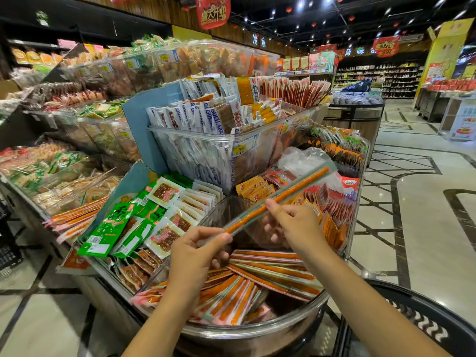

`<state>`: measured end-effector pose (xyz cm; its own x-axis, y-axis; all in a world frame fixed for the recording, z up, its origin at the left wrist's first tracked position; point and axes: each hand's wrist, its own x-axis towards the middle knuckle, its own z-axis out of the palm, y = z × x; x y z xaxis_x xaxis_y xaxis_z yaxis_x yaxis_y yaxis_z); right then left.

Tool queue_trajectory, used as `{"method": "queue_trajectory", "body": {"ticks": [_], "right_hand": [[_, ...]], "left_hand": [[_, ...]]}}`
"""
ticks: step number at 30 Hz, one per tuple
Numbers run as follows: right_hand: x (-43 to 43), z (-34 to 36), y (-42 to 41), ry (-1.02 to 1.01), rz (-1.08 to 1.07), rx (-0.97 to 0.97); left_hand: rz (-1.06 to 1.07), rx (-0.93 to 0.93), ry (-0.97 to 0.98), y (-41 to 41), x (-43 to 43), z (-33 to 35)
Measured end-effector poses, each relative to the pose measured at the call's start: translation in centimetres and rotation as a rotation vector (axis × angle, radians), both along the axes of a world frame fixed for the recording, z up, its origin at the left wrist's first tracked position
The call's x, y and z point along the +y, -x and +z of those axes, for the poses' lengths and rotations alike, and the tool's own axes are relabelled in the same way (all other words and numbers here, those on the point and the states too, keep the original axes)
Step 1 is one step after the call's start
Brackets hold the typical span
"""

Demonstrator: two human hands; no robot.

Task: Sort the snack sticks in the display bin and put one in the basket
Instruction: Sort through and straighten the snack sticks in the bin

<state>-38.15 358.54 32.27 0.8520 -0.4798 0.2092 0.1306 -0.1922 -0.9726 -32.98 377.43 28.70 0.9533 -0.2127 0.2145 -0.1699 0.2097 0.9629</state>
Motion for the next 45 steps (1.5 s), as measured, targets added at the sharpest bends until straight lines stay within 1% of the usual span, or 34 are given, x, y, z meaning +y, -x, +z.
{"method": "queue_trajectory", "body": {"ticks": [1, 2, 4, 5, 7, 9, 11, 14, 16, 18, 21, 24, 27, 28, 31, 34, 38, 41, 45], "right_hand": [[0.0, 0.0, 0.2, 0.024, 0.004, 0.005], [-0.1, 0.0, 0.4, 0.09, -0.015, -0.01], [-0.2, 0.3, 0.9, 0.248, -0.079, -0.075], [-0.1, 0.6, 1.2, 0.286, -0.086, -0.119], [0.4, 1.5, 1.5, 0.315, -0.038, -0.192], [1.3, 2.5, 1.4, 0.385, 0.019, -0.22], [2.0, 3.4, 0.9, 0.523, 0.028, -0.251], [2.6, 4.9, 0.1, 0.712, 0.048, -0.298], [2.6, 5.9, -0.3, 0.783, 0.062, -0.271], [2.3, 6.3, -0.6, 0.819, 0.089, -0.242], [1.5, 5.9, -0.8, 0.818, 0.045, -0.274], [0.2, 5.6, -0.4, 0.799, -0.091, -0.282], [-1.0, 5.2, 0.3, 0.687, -0.191, -0.285], [-1.4, 5.1, 0.4, 0.638, -0.215, -0.281], [-2.3, 4.3, 1.2, 0.526, -0.289, -0.264], [-3.5, 2.9, 2.0, 0.446, -0.333, -0.243], [-4.9, 0.1, 2.6, 0.341, -0.29, -0.197], [-5.5, -2.1, 3.2, 0.369, -0.282, -0.12], [-6.1, -4.0, 4.0, 0.539, -0.348, -0.016]], "left_hand": [[0.036, -0.023, 0.003, -0.4, 0.4, 0.3], [0.062, -0.053, 0.001, -0.8, 0.8, 0.6], [0.093, -0.099, -0.001, -1.4, 1.6, 1.7], [0.102, -0.113, 0.009, -1.5, 1.9, 2.3], [0.086, -0.138, 0.03, -1.6, 2.2, 3.5], [0.057, -0.17, 0.021, -1.7, 2.0, 4.4], [0.034, -0.243, -0.051, -1.7, 1.4, 5.0], [-0.061, -0.342, -0.153, -1.3, 0.1, 5.4], [-0.099, -0.431, -0.23, -1.2, -0.6, 5.4], [-0.108, -0.47, -0.283, -1.3, -1.4, 5.1], [-0.068, -0.457, -0.363, -0.9, -2.6, 4.3], [-0.029, -0.499, -0.542, 0.0, -4.0, 2.4], [0.032, -0.561, -0.765, 0.1, -4.8, 0.1], [0.058, -0.586, -0.81, -0.1, -4.9, -0.3], [0.13, -0.678, -0.878, -1.0, -5.3, -0.5], [0.146, -0.794, -0.954, -2.6, -5.7, -0.4], [0.113, -0.863, -1.043, -4.9, -6.6, -1.3], [0.065, -0.873, -1.132, -5.7, -7.7, -2.3], [-0.003, -0.763, -1.231, -5.9, -9.6, -3.9]]}}
